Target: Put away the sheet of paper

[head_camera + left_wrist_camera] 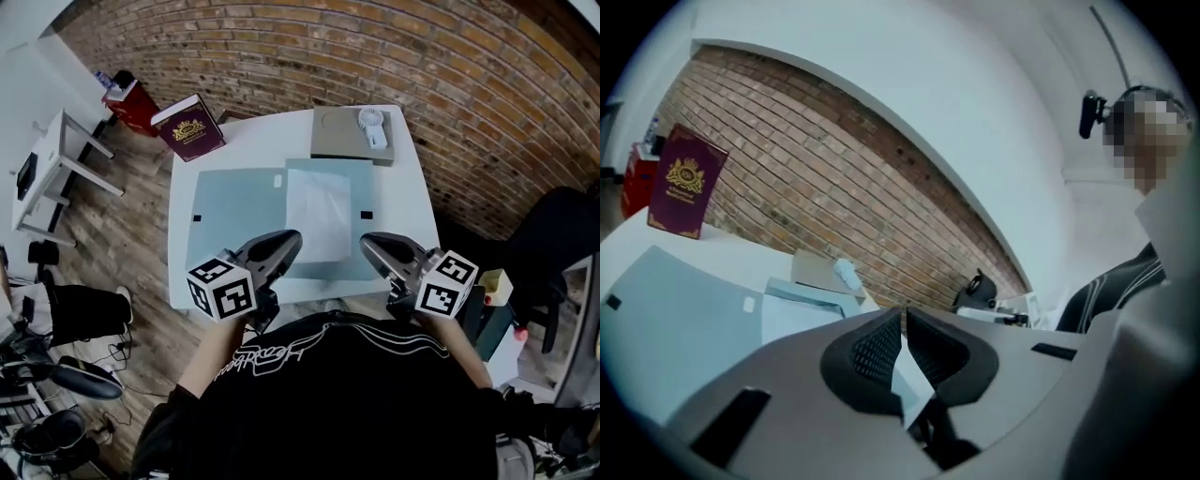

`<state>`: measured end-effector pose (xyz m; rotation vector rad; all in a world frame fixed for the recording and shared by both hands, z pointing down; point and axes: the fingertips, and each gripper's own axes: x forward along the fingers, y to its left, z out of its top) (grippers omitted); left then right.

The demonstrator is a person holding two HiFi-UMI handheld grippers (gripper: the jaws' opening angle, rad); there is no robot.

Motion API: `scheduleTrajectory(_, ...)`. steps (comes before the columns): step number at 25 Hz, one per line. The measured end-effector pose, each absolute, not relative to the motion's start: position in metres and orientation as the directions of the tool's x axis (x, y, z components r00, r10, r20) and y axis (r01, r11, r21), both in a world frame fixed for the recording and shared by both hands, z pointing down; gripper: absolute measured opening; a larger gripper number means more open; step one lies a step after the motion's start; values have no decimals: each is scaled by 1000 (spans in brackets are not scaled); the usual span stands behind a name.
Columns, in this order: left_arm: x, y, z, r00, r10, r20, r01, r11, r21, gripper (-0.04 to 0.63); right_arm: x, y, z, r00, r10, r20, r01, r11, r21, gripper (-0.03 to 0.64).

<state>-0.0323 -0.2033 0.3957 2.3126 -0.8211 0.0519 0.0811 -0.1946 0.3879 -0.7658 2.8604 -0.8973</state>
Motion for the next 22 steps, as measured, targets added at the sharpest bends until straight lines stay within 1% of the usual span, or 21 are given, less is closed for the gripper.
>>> scheduleTrajectory(2, -28, -185, 384, 832, -516, 204, -525, -613, 591, 41, 73, -184, 385, -879, -468, 87, -433, 712, -553, 2)
scheduleTrajectory(4, -26, -168, 384, 845, -497, 196, -508, -633, 585, 42, 65, -172, 384, -882, -465, 78, -426, 714, -555, 2)
scheduleTrajectory(15, -23, -131, 385, 864, -467, 187, -480, -657, 581, 41, 54, -129, 382, -878, -470, 94, -444, 722, -531, 1)
scheduleTrajectory(22, -22, -122, 386, 870, -447, 209, -478, -661, 578, 41, 52, -119, 383, -870, -483, 101, -457, 713, -532, 1)
